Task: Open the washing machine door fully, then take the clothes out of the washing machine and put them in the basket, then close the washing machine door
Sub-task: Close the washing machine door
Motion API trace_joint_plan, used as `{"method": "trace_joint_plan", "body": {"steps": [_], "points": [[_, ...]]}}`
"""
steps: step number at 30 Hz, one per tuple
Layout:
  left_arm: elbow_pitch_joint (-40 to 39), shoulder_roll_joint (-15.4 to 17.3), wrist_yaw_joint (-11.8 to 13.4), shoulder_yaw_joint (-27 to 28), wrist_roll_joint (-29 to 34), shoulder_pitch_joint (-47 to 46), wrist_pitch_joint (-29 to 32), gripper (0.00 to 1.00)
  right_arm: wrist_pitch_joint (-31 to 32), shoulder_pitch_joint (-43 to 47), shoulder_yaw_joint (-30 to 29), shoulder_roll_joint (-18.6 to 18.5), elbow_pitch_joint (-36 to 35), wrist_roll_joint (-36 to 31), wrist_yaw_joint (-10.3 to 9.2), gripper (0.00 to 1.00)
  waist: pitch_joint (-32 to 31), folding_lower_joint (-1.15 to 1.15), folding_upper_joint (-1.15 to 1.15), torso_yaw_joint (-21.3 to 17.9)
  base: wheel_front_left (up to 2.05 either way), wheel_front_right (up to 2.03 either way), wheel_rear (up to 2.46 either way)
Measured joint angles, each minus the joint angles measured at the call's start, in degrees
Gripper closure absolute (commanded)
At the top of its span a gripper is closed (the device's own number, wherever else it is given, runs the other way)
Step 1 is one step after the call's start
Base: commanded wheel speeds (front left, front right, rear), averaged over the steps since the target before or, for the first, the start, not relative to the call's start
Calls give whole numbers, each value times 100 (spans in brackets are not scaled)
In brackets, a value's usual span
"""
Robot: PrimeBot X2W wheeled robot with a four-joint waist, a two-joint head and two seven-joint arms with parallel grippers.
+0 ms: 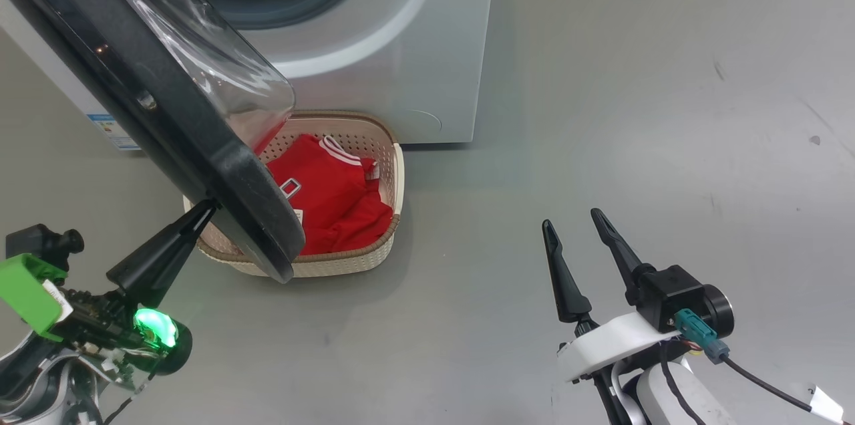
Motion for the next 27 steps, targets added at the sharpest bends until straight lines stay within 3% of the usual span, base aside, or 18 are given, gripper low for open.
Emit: {"method": "trace_joint_plan", "body": {"steps": [13,27], "points": [[174,-381,0,-10,413,-272,-737,100,0,13,32,0,-86,0,-8,0,14,0,0,-331,0,0,0],[479,-446,-1,299,982,-719,-1814,100,0,110,78,7,-291,182,-60,0,100,0,0,-1019,0,0,0]]}}
